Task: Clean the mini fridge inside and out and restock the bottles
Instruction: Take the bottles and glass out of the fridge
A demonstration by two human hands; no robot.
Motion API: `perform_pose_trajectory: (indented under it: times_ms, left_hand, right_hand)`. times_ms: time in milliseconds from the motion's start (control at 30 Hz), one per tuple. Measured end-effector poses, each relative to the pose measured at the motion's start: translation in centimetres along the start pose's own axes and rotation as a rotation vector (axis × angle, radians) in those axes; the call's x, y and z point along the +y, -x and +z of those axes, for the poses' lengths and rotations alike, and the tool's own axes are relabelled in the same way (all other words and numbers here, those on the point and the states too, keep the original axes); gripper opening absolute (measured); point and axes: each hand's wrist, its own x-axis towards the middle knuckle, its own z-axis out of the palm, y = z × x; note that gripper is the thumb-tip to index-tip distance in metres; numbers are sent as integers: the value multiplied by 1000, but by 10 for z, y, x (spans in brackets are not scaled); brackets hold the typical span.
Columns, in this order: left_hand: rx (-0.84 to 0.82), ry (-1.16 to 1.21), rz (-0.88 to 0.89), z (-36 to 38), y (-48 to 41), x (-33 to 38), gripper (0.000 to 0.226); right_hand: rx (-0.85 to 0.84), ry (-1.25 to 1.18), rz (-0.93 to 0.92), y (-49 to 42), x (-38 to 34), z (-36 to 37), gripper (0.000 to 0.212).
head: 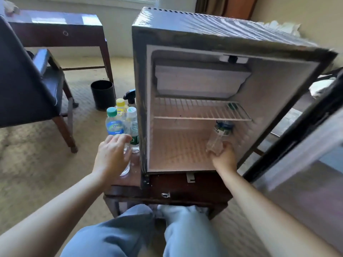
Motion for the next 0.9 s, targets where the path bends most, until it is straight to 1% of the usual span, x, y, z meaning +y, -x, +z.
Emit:
perform_pose_trajectory:
  times_ms: [100, 200, 300, 433, 500, 600, 700, 800, 833, 900]
  left_hand:
    - [-90, 18, 78, 6, 30, 6, 29]
    - [-179, 13, 127, 18, 49, 13, 23]
    - [-242, 60, 145, 26, 48, 18, 15]
    - [-301, 135, 178, 43, 57, 19, 16]
    - [-327, 167, 196, 50, 64, 18, 18]
    - [-346, 202, 184, 59, 70, 12, 5]
    - [-349, 255, 98, 64, 80, 13, 21]
    - [-378, 288, 69, 63, 89, 22, 40]
    - [-376, 286, 65, 61, 90, 26, 42]
    - [-354, 299, 29, 50, 87, 36, 36]
  right_hand:
    - [55, -13, 28, -8, -2, -5, 73]
    - [82, -60, 75, -17, -1, 1, 78]
    - [115, -140, 138, -32, -3, 11, 76]
    - [154, -198, 240, -48, 1, 31, 78]
    - [167, -184, 268, -56, 1, 38, 72]
    - [207, -137, 268, -64, 8, 46, 69]
    - [255, -158, 255, -58, 16, 43, 71]
    - [162, -195, 248, -33, 27, 40, 62]
    - [131, -203, 253, -22, 32, 39, 61]
    - [87, -209, 270, -7, 46, 39, 65]
